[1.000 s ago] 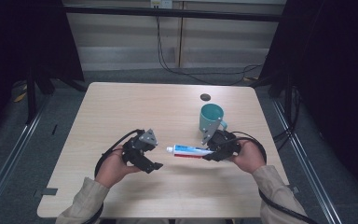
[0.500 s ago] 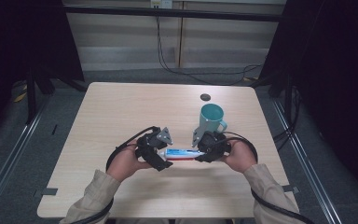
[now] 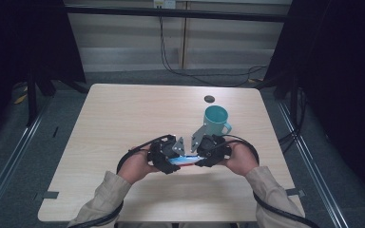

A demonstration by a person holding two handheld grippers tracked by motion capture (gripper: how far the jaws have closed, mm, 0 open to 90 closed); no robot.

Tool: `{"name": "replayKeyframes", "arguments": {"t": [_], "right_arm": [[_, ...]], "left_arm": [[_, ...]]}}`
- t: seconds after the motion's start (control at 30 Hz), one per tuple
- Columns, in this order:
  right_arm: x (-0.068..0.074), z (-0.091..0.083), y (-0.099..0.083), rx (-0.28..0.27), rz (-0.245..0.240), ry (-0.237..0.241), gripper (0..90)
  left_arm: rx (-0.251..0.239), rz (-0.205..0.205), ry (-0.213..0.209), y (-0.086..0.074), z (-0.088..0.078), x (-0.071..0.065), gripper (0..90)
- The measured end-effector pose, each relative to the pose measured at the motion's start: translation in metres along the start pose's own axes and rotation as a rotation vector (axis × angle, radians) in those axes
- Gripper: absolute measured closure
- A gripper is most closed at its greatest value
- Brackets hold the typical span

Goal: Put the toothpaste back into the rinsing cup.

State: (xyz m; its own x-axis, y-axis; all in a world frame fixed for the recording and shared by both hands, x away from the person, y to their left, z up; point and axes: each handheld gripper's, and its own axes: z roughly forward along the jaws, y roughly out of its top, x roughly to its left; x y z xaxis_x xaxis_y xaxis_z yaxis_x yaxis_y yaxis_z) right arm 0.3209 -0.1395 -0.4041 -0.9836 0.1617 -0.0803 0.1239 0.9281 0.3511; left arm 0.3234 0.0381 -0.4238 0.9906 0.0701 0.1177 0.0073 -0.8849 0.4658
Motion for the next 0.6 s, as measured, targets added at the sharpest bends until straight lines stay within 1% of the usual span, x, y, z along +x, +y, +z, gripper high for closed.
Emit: {"name": "replayKeyframes", "arguments": {"t": [0.03, 0.07, 0.1, 0.13, 0.17, 0.2, 0.23, 0.27, 0.3, 0.33, 0.37, 0.4, 0.43, 0.47, 0.5, 0.53, 0.57, 0.6], "right_arm": [[0.000, 0.000, 0.000, 0.002, -0.001, -0.003, 72.3], [0.000, 0.000, 0.000, 0.000, 0.000, 0.001, 71.3], [0.000, 0.000, 0.000, -0.002, 0.006, -0.010, 69.8], [-0.001, 0.000, 0.000, -0.012, 0.005, -0.019, 67.9], [0.000, -0.001, 0.000, -0.024, 0.001, -0.025, 65.3], [0.000, -0.002, 0.000, -0.043, 0.002, -0.042, 60.9], [0.000, -0.003, -0.001, -0.060, 0.016, -0.050, 55.8], [0.000, -0.003, -0.001, -0.060, 0.016, -0.050, 55.8], [-0.002, -0.005, -0.003, -0.103, 0.059, -0.078, 43.7], [-0.002, -0.005, -0.003, -0.103, 0.059, -0.078, 43.7], [-0.005, -0.006, -0.006, -0.124, 0.081, -0.116, 34.8], [-0.005, -0.006, -0.006, -0.124, 0.081, -0.116, 34.8], [-0.008, -0.010, -0.011, -0.172, 0.116, -0.158, 27.1], [-0.009, -0.012, -0.013, -0.199, 0.129, -0.155, 24.6], [-0.009, -0.012, -0.013, -0.199, 0.129, -0.155, 24.6], [-0.010, -0.014, -0.016, -0.221, 0.149, -0.166, 21.6], [-0.013, -0.019, -0.021, -0.250, 0.173, -0.190, 18.8], [-0.015, -0.022, -0.025, -0.267, 0.195, -0.187, 18.0]], "left_arm": [[-0.005, -0.019, 0.002, 0.000, 0.001, -0.001, 60.7], [-0.008, -0.017, 0.024, -0.001, 0.000, -0.002, 62.4], [-0.006, -0.012, 0.029, -0.002, -0.001, -0.002, 64.4], [-0.020, -0.016, 0.035, -0.003, -0.002, -0.002, 66.3], [-0.047, -0.043, 0.035, -0.006, -0.003, -0.002, 68.0], [-0.060, -0.059, 0.030, -0.008, -0.004, 0.000, 69.7], [-0.081, -0.076, 0.035, -0.010, -0.006, 0.000, 70.9], [-0.081, -0.076, 0.035, -0.010, -0.006, 0.000, 72.0], [-0.095, -0.085, 0.023, -0.013, -0.008, 0.002, 72.6], [-0.107, -0.083, 0.041, -0.014, -0.009, 0.001, 72.6], [-0.114, -0.102, 0.031, -0.015, -0.012, 0.004, 73.1], [-0.114, -0.102, 0.031, -0.015, -0.012, 0.004, 73.1], [-0.132, -0.119, 0.036, -0.017, -0.015, 0.005, 73.3], [-0.127, -0.125, 0.045, -0.018, -0.016, 0.006, 73.3], [-0.127, -0.125, 0.045, -0.018, -0.016, 0.006, 73.4], [-0.116, -0.127, 0.053, -0.019, -0.018, 0.007, 73.4], [-0.108, -0.130, 0.061, -0.022, -0.018, 0.008, 73.4], [-0.107, -0.139, 0.056, -0.023, -0.018, 0.009, 73.4]]}}
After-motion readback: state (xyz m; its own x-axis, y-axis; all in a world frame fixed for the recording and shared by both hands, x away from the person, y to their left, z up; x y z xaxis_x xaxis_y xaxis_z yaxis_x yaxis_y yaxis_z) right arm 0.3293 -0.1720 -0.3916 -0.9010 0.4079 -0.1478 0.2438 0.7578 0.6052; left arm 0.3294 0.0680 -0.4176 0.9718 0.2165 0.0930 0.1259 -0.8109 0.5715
